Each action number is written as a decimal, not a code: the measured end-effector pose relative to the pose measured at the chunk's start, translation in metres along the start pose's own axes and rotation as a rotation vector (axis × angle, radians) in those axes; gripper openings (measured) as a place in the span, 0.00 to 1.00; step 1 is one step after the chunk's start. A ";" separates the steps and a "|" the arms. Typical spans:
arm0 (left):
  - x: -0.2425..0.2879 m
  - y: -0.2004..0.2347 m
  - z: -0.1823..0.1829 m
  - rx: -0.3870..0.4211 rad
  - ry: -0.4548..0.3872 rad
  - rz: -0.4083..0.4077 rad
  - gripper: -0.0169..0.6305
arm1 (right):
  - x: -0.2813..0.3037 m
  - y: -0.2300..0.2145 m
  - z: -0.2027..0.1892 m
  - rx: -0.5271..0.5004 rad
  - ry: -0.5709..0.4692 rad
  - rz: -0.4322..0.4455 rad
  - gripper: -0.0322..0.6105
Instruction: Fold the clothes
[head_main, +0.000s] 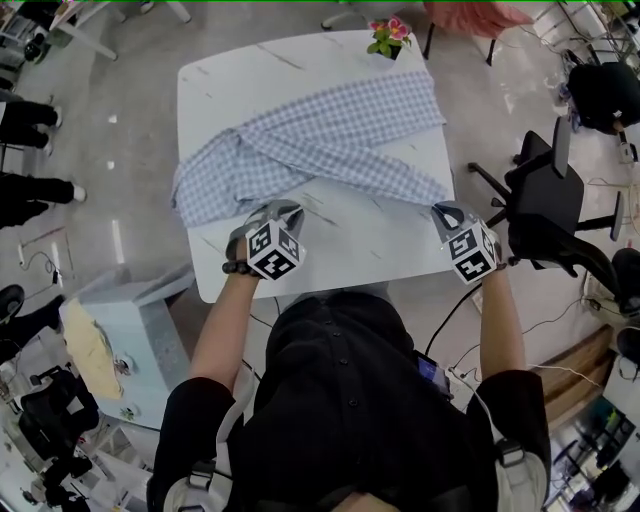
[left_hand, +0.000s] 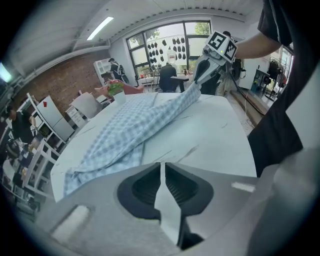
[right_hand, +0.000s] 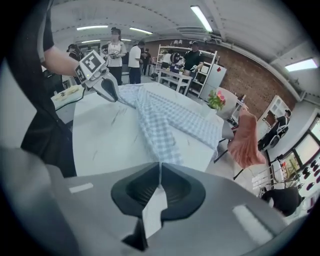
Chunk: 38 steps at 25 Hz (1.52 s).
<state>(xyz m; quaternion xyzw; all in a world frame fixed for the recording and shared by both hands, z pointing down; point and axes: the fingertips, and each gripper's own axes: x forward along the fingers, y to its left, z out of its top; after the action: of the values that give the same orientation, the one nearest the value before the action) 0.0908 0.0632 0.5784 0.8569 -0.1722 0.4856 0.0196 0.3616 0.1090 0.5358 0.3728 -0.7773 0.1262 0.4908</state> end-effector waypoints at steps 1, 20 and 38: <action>0.002 0.003 0.001 -0.006 0.003 0.004 0.08 | -0.001 -0.009 0.006 -0.013 -0.006 -0.010 0.08; 0.043 0.076 0.077 -0.106 0.020 0.066 0.08 | 0.036 -0.214 0.081 -0.147 -0.069 -0.067 0.08; 0.110 0.080 0.123 -0.053 0.050 -0.026 0.19 | 0.130 -0.314 0.124 -0.289 -0.077 0.028 0.08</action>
<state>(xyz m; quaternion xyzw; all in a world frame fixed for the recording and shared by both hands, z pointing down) 0.2186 -0.0675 0.5953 0.8457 -0.1731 0.5020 0.0532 0.4687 -0.2369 0.5330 0.2920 -0.8106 0.0053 0.5076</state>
